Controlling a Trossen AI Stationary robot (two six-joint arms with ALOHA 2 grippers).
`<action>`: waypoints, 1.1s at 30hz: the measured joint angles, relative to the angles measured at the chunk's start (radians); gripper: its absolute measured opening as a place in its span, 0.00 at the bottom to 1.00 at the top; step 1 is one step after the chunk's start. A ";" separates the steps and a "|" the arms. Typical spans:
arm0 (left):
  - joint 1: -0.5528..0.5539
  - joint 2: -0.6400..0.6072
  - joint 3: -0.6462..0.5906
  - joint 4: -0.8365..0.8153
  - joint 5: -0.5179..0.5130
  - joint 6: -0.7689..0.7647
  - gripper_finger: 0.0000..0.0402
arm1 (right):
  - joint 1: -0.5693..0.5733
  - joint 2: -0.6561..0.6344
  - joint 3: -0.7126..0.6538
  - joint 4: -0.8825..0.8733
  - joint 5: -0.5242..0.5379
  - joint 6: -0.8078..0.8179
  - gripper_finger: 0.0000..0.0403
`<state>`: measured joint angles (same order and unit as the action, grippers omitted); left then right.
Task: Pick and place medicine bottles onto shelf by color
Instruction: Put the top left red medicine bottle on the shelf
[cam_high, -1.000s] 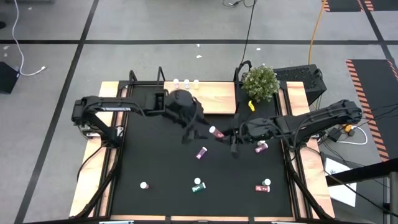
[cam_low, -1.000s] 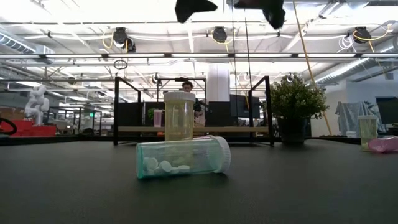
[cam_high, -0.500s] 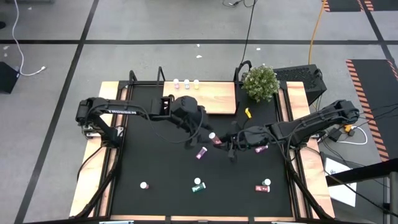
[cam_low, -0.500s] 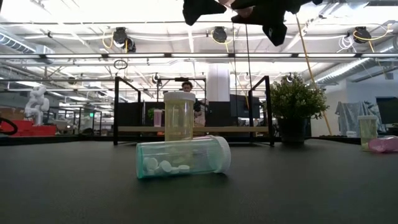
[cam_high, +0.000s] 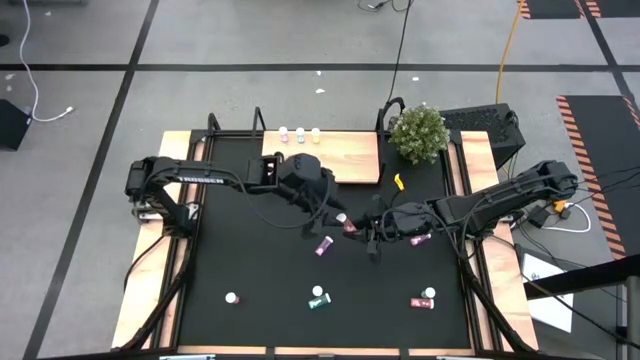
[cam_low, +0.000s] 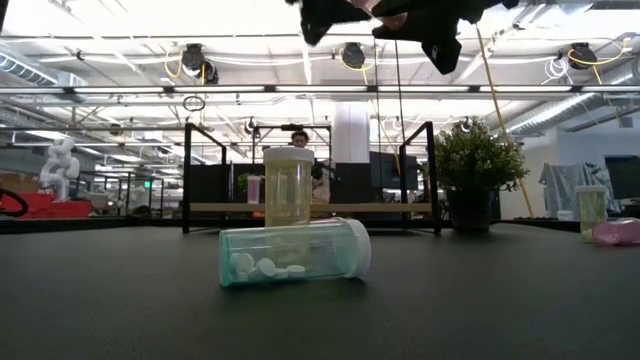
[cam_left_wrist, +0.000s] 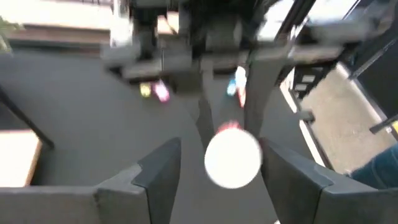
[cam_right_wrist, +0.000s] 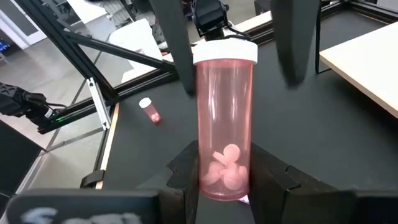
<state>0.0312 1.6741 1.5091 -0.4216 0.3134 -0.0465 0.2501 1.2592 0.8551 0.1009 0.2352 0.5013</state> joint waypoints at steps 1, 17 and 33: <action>-0.001 0.012 0.000 0.004 0.000 -0.002 0.52 | 0.000 0.000 0.000 0.000 0.000 0.000 0.24; 0.014 0.008 0.001 0.030 0.002 -0.015 0.52 | -0.006 0.000 0.000 -0.010 -0.001 0.014 0.24; 0.018 0.008 0.001 0.005 0.029 -0.018 0.40 | -0.014 0.000 0.000 -0.008 -0.002 0.009 0.24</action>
<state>0.0488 1.6825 1.5101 -0.4166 0.3420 -0.0643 0.2356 1.2591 0.8551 0.0933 0.2329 0.5106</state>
